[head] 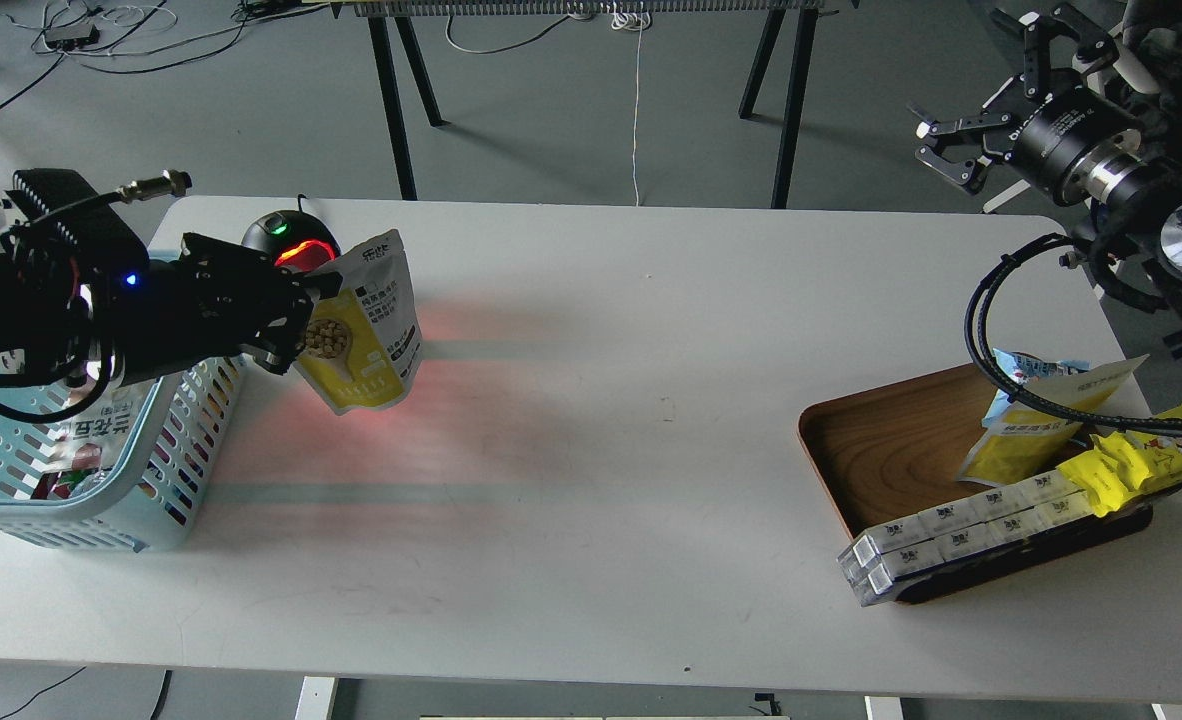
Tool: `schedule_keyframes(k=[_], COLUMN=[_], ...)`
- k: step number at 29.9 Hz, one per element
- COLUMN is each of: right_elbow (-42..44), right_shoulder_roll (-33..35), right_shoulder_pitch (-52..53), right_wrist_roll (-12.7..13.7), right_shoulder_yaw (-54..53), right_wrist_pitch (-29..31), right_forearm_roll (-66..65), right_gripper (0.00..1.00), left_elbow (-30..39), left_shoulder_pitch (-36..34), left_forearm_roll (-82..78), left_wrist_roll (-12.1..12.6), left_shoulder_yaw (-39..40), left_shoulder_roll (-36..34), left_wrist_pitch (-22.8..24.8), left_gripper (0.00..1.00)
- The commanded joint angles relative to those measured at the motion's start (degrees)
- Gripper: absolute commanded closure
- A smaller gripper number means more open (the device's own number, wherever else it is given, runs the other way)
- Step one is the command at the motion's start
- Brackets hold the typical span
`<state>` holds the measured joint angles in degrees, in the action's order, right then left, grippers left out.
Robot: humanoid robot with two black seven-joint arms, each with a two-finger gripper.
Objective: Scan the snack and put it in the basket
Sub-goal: 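Hold the packet against the scanner's red window with the left gripper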
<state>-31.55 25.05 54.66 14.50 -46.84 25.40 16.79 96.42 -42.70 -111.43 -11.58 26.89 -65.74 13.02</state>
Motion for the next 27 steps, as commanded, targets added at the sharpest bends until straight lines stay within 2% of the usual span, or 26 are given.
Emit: schedule_keyframes(k=[1, 16, 20, 27], right_elbow=[0.00, -0.09, -0.09, -0.09], right_shoulder_roll=[0.00, 0.35, 0.35, 0.44], right_shoulder_pitch=[0.01, 0.01, 0.01, 0.01], right_wrist_roll=[0.00, 0.00, 0.00, 0.00], right_shoulder_yaw=[0.00, 0.00, 0.00, 0.00], right_wrist_pitch=[0.00, 0.00, 0.00, 0.00], right_forearm_roll=[0.00, 0.00, 0.00, 0.00], right_gripper=[0.02, 0.02, 0.02, 0.02], left_elbow=[0.00, 0.70, 0.61, 0.44], left_shoulder_pitch=[-1.24, -6.77, -8.27, -11.26], left_forearm_roll=[-0.80, -2.91, -3.53, -6.43], left_wrist_roll=[-0.02, -0.20, -0.02, 0.16], left_shoulder_yaw=[-0.09, -0.18, -0.18, -0.26], left_shoulder_roll=[0.00, 0.79, 3.07, 6.15], left_wrist_pitch=[1.91, 12.54, 14.74, 14.98], left_gripper=[1.00, 1.00, 1.00, 1.00])
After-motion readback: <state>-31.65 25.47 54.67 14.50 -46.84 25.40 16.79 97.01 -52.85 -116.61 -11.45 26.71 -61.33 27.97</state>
